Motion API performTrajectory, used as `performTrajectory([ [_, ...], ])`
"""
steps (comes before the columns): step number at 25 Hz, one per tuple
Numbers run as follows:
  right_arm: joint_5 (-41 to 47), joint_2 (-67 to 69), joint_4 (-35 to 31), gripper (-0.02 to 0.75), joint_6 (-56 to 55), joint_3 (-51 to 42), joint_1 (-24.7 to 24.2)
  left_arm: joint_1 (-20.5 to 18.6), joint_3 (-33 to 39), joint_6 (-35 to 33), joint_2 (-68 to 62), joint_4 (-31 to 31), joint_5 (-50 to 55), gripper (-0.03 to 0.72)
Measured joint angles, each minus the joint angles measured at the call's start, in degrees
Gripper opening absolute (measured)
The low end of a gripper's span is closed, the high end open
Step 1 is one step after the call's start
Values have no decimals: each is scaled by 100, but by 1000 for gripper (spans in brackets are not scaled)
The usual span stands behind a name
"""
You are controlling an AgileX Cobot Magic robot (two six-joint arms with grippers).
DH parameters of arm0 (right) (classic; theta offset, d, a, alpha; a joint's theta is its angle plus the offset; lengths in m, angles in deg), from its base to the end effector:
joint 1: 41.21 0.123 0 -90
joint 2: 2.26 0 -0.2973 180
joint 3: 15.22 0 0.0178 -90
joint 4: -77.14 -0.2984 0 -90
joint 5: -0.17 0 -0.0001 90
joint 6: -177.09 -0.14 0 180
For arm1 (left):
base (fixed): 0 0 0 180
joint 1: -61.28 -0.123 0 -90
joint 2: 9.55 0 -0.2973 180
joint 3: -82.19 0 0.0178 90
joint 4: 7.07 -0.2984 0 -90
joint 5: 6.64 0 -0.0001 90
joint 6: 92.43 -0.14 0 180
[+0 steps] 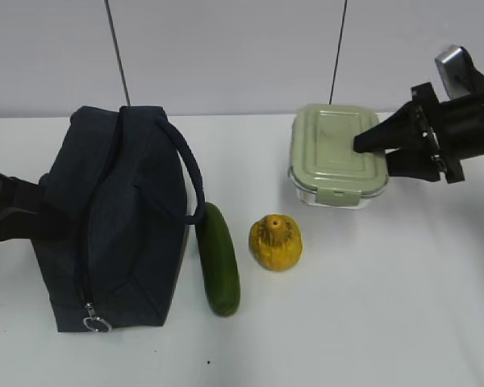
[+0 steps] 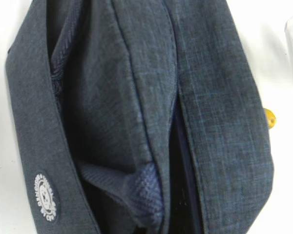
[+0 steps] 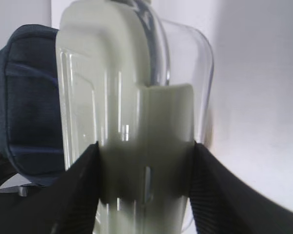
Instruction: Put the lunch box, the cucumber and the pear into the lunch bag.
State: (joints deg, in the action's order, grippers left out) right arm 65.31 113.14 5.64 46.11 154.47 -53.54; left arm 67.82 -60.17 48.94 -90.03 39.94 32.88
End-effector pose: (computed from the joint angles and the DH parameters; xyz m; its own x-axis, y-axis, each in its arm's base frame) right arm 0.4208 0.0314 0.1648 -0.9254 0.2247 -0.3050 -0.1375 0.5511 0.8230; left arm 0.2796 -0.0977 0.1868 -0.8435 0.0815 -0.5309 0.3351 0.8523 -0.4016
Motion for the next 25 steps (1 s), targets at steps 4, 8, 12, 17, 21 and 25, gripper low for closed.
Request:
performTrajectory([
  [4,21,-196,-416,396,-10,0,438,0,0,0,0,0,-7,-16],
  [8,45,-308,-591,396,-78,165,855,0,0,0,0,0,-13,-16],
  [12,45,-308,-801,396,-127,559,1323,0,0,0,0,0,-37,-16],
  [17,93,-308,-1203,396,-139,1156,1851,0,0,0,0,17,-143,-16],
  [21,168,-190,-1355,396,-148,1608,2223,0,0,0,0,118,-177,-16],
  [25,144,-27,-1533,396,-148,1905,2540,0,0,0,0,305,-261,-16],
])
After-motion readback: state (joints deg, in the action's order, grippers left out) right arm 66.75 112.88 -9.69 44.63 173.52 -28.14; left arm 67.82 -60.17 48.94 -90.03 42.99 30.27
